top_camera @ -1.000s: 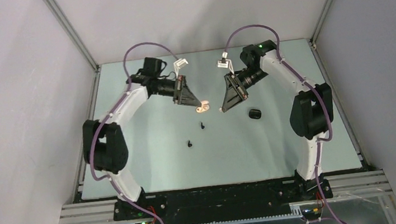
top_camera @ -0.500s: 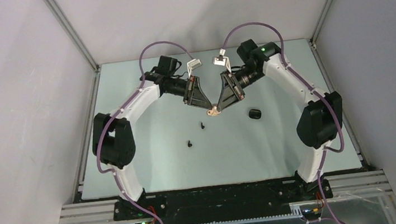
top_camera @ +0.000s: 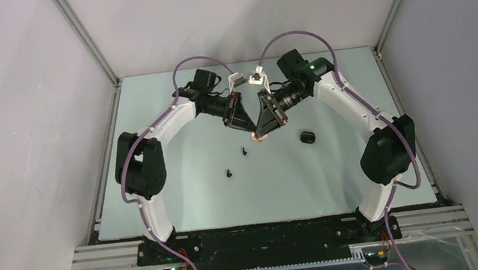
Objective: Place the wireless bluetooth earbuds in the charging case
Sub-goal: Place the earbud in the charging case.
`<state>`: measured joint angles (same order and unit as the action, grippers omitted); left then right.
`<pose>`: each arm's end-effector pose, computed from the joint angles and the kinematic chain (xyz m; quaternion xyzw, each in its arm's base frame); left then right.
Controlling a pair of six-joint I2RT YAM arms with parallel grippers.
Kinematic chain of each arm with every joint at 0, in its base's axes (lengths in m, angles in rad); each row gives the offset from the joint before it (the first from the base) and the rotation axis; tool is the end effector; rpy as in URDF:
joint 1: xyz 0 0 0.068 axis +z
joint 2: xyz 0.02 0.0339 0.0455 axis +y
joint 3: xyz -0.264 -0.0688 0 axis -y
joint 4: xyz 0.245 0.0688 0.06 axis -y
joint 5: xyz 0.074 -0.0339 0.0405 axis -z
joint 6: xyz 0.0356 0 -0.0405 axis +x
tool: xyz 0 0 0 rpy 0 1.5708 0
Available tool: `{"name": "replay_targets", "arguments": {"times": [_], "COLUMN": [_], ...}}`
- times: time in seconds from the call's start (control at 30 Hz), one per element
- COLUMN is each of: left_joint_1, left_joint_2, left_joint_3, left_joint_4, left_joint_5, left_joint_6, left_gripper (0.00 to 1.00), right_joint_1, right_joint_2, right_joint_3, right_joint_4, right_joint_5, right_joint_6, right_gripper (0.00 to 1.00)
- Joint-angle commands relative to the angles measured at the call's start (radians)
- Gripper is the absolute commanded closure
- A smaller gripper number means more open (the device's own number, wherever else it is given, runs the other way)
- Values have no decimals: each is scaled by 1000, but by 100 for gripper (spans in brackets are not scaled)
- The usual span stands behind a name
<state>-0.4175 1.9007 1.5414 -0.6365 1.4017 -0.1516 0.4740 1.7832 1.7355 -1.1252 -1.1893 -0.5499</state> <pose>0.3509 -0.1941 0.2662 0.2784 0.7022 -0.6544 0.0344 0.3026 0.1924 0.3394 -0.4943 0.6537 0.5426 0.1844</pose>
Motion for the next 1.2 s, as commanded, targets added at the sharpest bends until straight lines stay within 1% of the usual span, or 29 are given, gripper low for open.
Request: {"name": "replay_targets", "arguments": {"times": [0.0,0.33,0.57,0.83,1.03,1.17], "left_joint_1": [1,0,0,1,1,2], "left_joint_2": [11,6,8,20,27,29], "left_joint_3": [14,11,14,22,23,25], "left_joint_4": [27,36,45,45,45,46], "left_joint_5": [61,67,88,104,113,114], "left_joint_6": [-50,-63,-72,-82,-84,-85], "left_gripper": [100,100,100,100,100,100], "right_joint_1": [5,16,27,27,21,23], "right_joint_2": [-48,-42,-55,-62,-104,-121], "right_joint_3": [2,-18,-32,-38,-68,-75], "right_joint_4": [42,46,55,76,124,120], "right_joint_5": [28,71,100,116,121,136], "right_joint_6": [19,36,-2,3,5,-10], "right_gripper": [100,100,99,99,99,99]}}
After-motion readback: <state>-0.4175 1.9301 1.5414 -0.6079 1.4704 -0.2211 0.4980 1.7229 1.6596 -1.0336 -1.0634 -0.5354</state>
